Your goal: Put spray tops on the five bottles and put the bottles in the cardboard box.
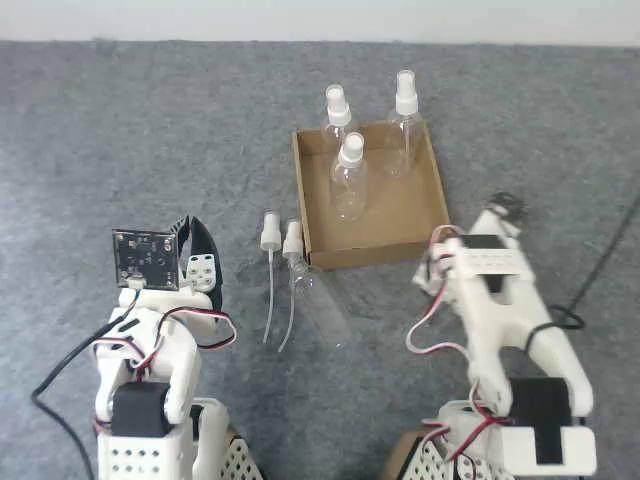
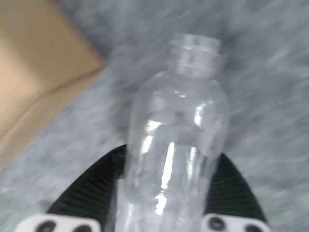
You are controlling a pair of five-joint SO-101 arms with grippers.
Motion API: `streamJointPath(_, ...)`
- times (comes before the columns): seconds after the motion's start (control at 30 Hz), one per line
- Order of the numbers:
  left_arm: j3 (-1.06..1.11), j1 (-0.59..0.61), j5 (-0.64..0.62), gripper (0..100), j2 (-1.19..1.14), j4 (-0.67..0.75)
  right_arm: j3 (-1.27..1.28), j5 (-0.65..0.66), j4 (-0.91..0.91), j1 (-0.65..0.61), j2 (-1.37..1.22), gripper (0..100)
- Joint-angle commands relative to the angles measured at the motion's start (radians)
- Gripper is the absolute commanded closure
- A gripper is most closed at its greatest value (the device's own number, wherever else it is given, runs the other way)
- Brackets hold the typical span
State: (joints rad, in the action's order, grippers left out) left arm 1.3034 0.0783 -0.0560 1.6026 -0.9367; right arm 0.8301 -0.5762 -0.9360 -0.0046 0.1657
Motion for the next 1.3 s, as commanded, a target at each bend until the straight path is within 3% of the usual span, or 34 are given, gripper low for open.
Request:
streamJointPath(0.0, -0.005, -0.005, 0.002, 99, 0.006, 0.028, -0.011, 0.181, 0.013, 0.166, 0.008, 97.2)
streamJointPath(0.2, -0.012, -0.005, -0.002, 99, 0.003, 0.023, -0.084, 0.575, 0.005, 0.397, 0.008, 98.6)
streamJointPath(0.37, -0.085, -0.005, -0.021, 99, -0.091, -0.020, -0.175, 1.209, 0.007, 0.513, -0.001, 98.6)
streamJointPath(0.43, -0.133, -0.005, -0.021, 99, -0.212, -0.014, -0.181, 1.338, 0.008, 0.538, -0.002, 98.6)
streamJointPath(0.63, -0.300, -0.025, -0.026, 99, -0.647, -0.014, -0.180, 1.398, 0.042, 0.599, -0.004, 98.9)
streamJointPath(0.83, -0.395, -0.081, -0.026, 99, -0.934, 0.017, -0.180, 1.565, 0.050, 0.598, -0.004, 98.9)
streamJointPath(1.1, -0.420, -0.081, -0.020, 98, -0.996, 0.035, -0.152, 1.570, 0.047, 0.598, -0.004, 98.8)
streamJointPath(1.27, -0.430, -0.078, -0.017, 91, -0.996, 0.031, -0.152, 1.570, 0.047, 0.598, -0.004, 98.6)
